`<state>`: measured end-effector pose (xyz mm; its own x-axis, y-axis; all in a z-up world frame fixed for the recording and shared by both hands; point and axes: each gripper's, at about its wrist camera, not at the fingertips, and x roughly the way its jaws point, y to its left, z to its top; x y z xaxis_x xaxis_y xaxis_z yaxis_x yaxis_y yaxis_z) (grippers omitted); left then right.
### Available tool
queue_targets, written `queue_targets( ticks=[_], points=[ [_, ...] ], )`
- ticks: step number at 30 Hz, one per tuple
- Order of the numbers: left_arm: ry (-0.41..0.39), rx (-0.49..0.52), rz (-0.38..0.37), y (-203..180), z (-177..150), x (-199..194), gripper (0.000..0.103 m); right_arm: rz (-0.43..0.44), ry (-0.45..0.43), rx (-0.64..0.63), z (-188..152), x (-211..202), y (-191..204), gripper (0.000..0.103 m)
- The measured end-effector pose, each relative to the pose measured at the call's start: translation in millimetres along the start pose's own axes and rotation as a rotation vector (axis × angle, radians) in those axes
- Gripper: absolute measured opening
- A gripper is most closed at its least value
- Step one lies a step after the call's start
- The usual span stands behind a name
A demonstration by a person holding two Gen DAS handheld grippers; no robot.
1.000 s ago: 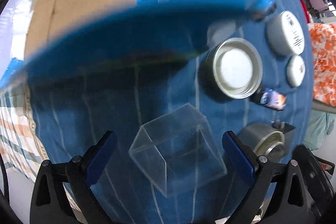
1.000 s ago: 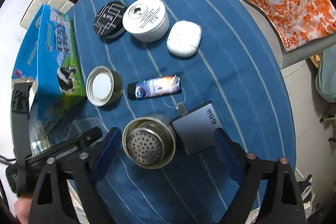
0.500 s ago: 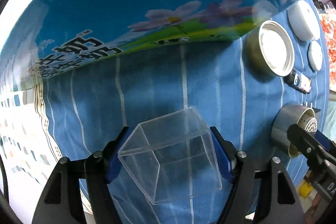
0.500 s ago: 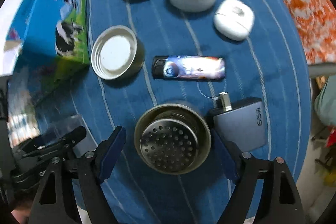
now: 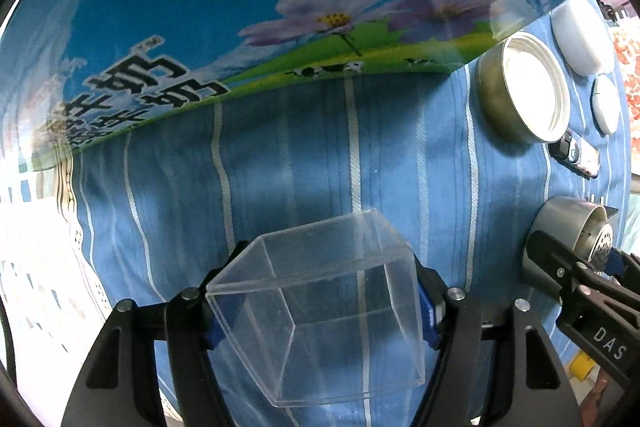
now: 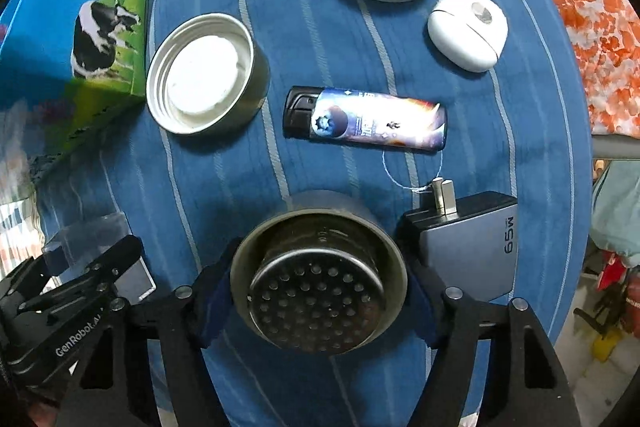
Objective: Organize rigid objects
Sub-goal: 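Lift and carry the clear box and strainer cup toward the blue box with both tools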
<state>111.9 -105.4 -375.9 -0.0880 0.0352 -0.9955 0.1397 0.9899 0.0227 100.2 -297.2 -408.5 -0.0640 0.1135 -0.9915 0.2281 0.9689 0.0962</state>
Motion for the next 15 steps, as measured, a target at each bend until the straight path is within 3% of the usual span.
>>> queue_targets(
  ticks=[1, 15],
  points=[
    [-0.001, -0.002, 0.001, 0, 12, -10, 0.067, 0.002, -0.002, -0.004, -2, 4, -2, 0.074],
    [-0.109, 0.012, 0.033, 15, -28, -58, 0.065, 0.04, -0.072, -0.109, -61, -38, 35, 0.073]
  ],
)
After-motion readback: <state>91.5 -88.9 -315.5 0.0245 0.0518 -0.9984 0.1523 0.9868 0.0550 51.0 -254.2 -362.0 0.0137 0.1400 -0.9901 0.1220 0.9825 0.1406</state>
